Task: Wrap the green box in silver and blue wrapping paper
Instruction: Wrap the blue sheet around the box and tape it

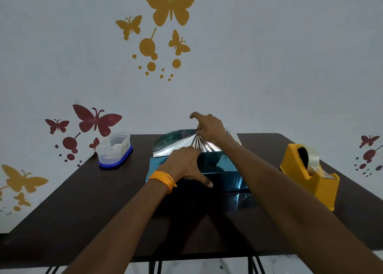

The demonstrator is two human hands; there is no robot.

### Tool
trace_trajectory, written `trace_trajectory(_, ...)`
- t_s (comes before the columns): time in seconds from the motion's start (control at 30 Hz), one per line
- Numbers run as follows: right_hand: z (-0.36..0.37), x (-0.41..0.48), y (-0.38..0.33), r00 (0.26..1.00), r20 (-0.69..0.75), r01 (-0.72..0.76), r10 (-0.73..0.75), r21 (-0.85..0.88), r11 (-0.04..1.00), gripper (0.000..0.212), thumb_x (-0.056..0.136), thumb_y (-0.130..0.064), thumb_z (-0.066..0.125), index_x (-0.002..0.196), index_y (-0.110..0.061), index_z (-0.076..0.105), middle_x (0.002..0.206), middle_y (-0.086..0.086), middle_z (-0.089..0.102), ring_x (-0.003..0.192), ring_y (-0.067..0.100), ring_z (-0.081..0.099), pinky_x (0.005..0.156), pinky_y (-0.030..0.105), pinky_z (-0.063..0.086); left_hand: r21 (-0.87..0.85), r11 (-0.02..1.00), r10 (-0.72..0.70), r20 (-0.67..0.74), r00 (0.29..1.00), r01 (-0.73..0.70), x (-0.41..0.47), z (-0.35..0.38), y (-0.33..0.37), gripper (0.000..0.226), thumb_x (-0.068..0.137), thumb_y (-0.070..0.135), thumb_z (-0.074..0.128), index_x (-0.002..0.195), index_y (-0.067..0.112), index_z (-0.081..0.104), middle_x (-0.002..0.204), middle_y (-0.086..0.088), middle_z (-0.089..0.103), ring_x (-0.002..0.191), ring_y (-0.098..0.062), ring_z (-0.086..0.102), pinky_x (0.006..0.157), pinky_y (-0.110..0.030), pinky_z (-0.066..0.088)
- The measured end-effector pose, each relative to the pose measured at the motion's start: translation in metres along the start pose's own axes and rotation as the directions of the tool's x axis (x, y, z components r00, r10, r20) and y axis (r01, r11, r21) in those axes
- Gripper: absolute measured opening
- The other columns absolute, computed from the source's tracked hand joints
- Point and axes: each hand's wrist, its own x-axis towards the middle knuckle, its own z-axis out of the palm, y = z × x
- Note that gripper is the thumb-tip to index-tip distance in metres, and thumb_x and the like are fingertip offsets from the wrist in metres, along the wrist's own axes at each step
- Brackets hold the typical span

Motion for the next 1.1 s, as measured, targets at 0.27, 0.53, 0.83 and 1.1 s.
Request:
trace_trajectory(0.27,-0.038,-0.052,-0.012,0.997,0.015,0.071,-0.071,0.031,0.997,0.063,0.084,-0.005,0.066,0.138,-0.031,0.047,0.088,-0.007,0.074,0.081,0.016,0.067,0.068,0.034,0.055,0.081,0.996,-0.009,-0.143,0.990,0.021,-0.013,0.008,-0.003,0.108,0.049,0.088,0.065,0.133,0.021,0.056,0.140,-0.004,0.048,0.121,-0.025,0.045,0.100,-0.042,0.044)
trace_trajectory(0.53,-0.041,-0.107,-0.026,0.988,0.085,0.135,-0.129,-0.068,0.988,0.060,0.094,-0.011,0.059,0.148,-0.023,0.036,0.105,0.004,0.070,0.091,0.027,0.064,0.069,0.035,0.045,0.109,0.994,0.030,-0.425,0.905,0.018,-0.035,0.016,0.006,0.095,0.049,0.082,0.071,0.120,0.021,0.055,0.101,0.001,0.062,0.093,-0.022,0.055,0.068,-0.034,0.037)
trace_trajectory(0.83,-0.039,-0.101,-0.021,0.992,0.079,0.102,-0.098,-0.055,0.993,0.062,0.094,-0.016,0.057,0.150,-0.027,0.034,0.103,0.007,0.071,0.093,0.031,0.063,0.078,0.044,0.054,-0.178,0.975,0.010,-0.553,0.833,-0.130,-0.025,-0.008,-0.031,0.054,0.082,0.019,0.061,0.133,0.026,0.046,0.131,-0.001,0.051,0.121,-0.029,0.046,0.094,-0.044,0.043)
trace_trajectory(1.1,-0.030,-0.116,-0.015,0.994,0.102,0.012,-0.028,0.160,0.987,0.088,0.086,-0.007,0.068,0.152,-0.038,0.019,0.096,-0.002,0.074,0.085,0.019,0.069,0.076,0.042,0.060,0.195,0.979,0.099,-0.212,0.972,-0.058,0.024,-0.010,-0.046,0.059,0.087,0.008,0.063,0.141,0.024,0.046,0.161,-0.006,0.023,0.151,-0.031,0.006,0.118,-0.052,0.020)
